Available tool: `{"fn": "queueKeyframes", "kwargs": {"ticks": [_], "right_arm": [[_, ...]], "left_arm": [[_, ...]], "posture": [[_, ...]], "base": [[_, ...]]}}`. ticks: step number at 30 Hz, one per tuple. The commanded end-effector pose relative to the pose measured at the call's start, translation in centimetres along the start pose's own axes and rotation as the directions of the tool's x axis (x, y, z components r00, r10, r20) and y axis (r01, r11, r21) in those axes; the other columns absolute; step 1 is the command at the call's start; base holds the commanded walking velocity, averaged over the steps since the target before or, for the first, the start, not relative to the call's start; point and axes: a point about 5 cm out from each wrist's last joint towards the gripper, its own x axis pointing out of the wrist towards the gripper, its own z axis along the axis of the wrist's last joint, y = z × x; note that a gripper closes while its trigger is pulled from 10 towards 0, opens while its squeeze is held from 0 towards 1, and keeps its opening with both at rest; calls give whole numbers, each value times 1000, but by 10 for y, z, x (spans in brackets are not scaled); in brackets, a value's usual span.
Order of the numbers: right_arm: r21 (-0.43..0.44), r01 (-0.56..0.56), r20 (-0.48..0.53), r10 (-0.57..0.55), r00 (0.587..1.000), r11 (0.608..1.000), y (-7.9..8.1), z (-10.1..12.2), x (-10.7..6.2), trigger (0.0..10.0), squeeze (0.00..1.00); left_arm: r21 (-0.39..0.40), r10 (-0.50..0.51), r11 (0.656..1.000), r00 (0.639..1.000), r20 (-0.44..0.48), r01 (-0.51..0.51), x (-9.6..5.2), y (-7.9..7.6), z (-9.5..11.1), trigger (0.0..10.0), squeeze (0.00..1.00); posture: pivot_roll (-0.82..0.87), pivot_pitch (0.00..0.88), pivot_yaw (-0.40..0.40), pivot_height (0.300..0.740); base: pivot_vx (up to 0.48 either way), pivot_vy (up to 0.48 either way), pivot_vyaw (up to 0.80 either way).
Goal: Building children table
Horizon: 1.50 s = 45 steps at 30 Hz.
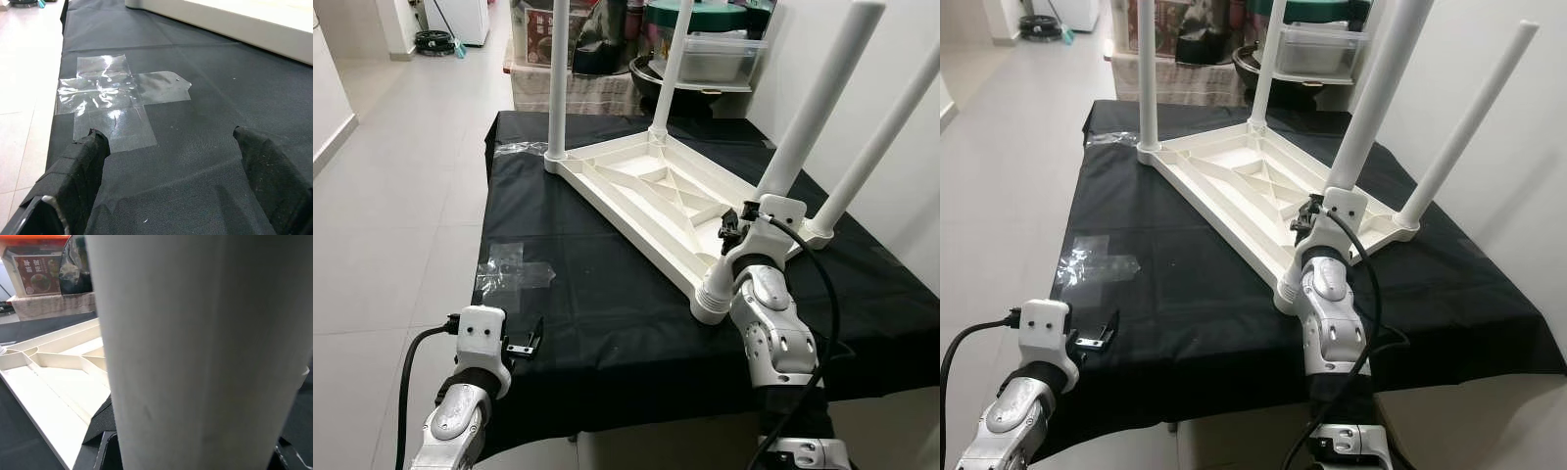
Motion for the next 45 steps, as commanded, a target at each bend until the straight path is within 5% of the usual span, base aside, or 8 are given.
{"fn": "queueKeyframes", "kwargs": {"ticks": [1, 13, 31, 32, 33, 35, 36, 45], "right_arm": [[35, 26, -32, -25, 999, 999, -6, -6, -2, 10000, 945], [104, 1, 170, -19, 985, 995, -6, 23, -8, 10000, 1000], [59, -284, 140, 274, 951, 957, 4, 31, 6, 10000, 1000], [42, -311, 127, 304, 944, 949, 3, 32, 11, 10000, 929], [24, -324, 117, 319, 941, 946, 1, 34, 17, 10000, 424], [24, -324, 117, 319, 941, 946, 1, 34, 17, 10000, 424], [1, -343, 109, 340, 934, 939, -1, 37, 23, 10000, 0], [-75, -408, 55, 412, 909, 910, -16, 45, 53, 10000, 0]], "left_arm": [[7, -3, 1000, 1000, -2, 3, 1, -2, -2, 10000, 0], [7, -6, 1000, 1000, -4, 6, 2, -2, -2, 10000, 0], [5, -6, 1000, 1000, -5, 6, 2, -2, -3, 10000, 0], [6, -6, 1000, 1000, -5, 6, 2, -3, -3, 10000, 0], [6, -4, 1000, 1000, -5, 4, 2, -2, -3, 10000, 0], [6, -4, 1000, 1000, -5, 4, 2, -2, -3, 10000, 0], [6, -3, 1000, 1000, -5, 3, 2, -2, -3, 10000, 0], [9, 1, 1000, 1000, -4, -1, 1, -1, -3, 10000, 0]], "posture": [[13, 0, -111, 740], [12, 0, -110, 740], [6, 0, -112, 740], [7, 0, -114, 740], [8, 0, -115, 740], [8, 0, -115, 740], [10, 0, -116, 740], [16, 0, -125, 740]], "base": [[0, 0, 0], [0, 0, 0], [0, 0, 0], [0, 0, 0], [0, 0, 0], [0, 0, 0], [0, 0, 0], [0, 0, 0]]}}
